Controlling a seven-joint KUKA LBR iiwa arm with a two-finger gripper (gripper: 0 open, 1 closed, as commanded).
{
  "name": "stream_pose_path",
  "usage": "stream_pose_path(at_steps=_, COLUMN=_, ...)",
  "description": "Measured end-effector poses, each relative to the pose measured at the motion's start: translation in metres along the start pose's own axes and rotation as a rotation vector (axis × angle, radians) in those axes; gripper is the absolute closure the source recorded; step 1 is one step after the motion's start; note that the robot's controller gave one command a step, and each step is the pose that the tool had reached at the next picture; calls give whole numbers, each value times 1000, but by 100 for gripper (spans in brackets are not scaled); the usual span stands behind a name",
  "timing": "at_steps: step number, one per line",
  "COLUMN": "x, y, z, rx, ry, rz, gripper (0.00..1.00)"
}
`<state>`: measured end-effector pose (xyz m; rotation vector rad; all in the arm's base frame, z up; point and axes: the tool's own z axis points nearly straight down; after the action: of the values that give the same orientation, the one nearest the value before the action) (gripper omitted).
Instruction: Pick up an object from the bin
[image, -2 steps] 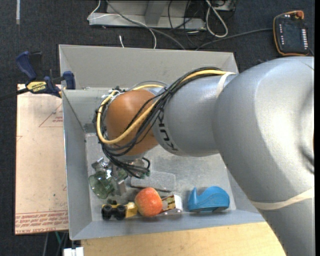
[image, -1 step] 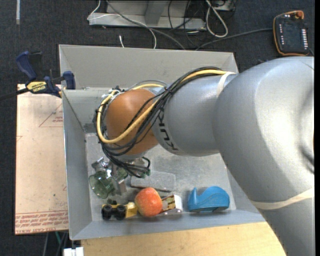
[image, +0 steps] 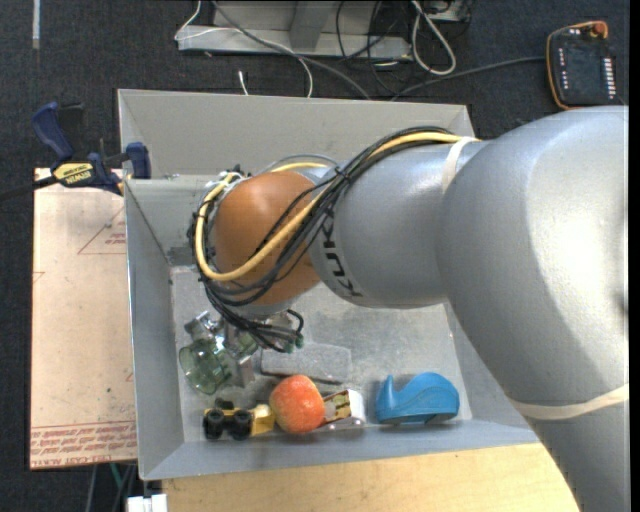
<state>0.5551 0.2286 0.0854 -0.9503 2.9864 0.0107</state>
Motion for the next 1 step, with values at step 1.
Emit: stream_pose_path(at_steps=1, x=0, y=0, z=-22, rx=-1, ry=1, rz=1, gripper=100)
